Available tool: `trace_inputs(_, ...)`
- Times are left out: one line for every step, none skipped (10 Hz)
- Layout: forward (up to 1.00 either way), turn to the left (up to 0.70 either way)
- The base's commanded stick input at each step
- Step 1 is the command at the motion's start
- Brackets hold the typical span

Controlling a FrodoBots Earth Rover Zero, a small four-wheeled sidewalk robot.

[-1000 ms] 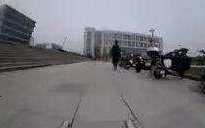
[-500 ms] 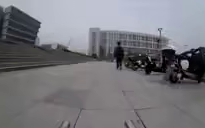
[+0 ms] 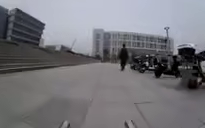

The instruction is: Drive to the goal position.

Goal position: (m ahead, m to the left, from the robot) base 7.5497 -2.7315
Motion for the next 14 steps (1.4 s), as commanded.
trace_inputs(1.00,-0.40)
trace_inputs(1.00,-0.40)
trace_inputs(1.00,-0.23)
trace_inputs(1.00,0.13)
trace_inputs(1.00,0.14)
trace_inputs(1.00,0.00)
trace_inputs(1.00,0.04)
trace_inputs(1.00,0.14)
trace_inputs(1.00,0.19)
trace_inputs(1.00,0.14)
trace_inputs(1.00,-0.06)
trace_inputs(1.00,-0.36)
trace_inputs(1.00,-0.39)
trace_inputs(1.00,-0.40)
